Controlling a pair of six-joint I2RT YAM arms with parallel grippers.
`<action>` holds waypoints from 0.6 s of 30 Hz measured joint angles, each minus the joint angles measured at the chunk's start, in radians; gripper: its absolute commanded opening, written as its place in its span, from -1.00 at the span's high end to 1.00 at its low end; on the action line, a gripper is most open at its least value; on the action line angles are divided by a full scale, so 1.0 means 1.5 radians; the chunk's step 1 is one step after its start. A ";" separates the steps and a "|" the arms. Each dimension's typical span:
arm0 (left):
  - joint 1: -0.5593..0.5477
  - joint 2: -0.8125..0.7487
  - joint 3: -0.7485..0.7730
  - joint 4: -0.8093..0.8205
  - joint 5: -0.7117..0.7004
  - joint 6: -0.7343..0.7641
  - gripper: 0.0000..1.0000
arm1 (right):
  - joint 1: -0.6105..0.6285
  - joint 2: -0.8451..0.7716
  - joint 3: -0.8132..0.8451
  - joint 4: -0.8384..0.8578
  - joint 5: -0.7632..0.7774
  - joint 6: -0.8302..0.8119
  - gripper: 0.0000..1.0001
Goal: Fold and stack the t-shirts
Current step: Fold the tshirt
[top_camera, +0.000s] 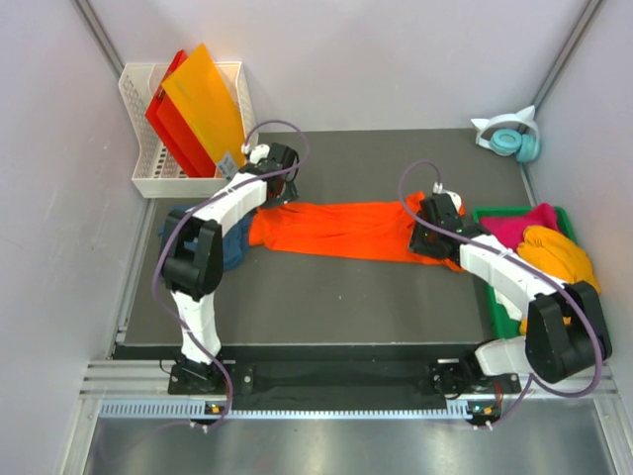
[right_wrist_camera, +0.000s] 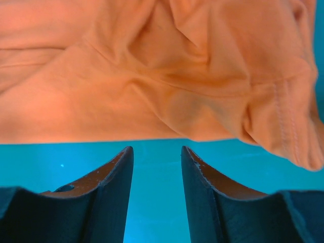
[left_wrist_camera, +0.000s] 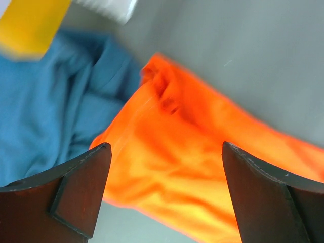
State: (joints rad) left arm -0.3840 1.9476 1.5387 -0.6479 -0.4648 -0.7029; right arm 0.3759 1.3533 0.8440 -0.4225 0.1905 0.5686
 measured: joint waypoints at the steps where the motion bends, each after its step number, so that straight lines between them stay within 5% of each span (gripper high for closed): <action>1: 0.000 0.013 0.016 0.005 0.001 0.008 -0.91 | 0.002 -0.007 -0.005 -0.005 0.005 -0.001 0.14; 11: 0.002 0.205 0.205 0.008 0.017 0.065 -0.76 | 0.022 -0.098 -0.084 -0.054 0.021 0.000 0.27; 18: 0.018 0.248 0.254 0.012 0.030 0.069 -0.71 | 0.023 -0.148 -0.088 -0.087 0.028 -0.001 0.31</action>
State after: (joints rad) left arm -0.3576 2.3196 1.9202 -0.6304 -0.4194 -0.5999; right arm 0.4107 1.1316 0.7120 -0.5533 0.2329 0.5678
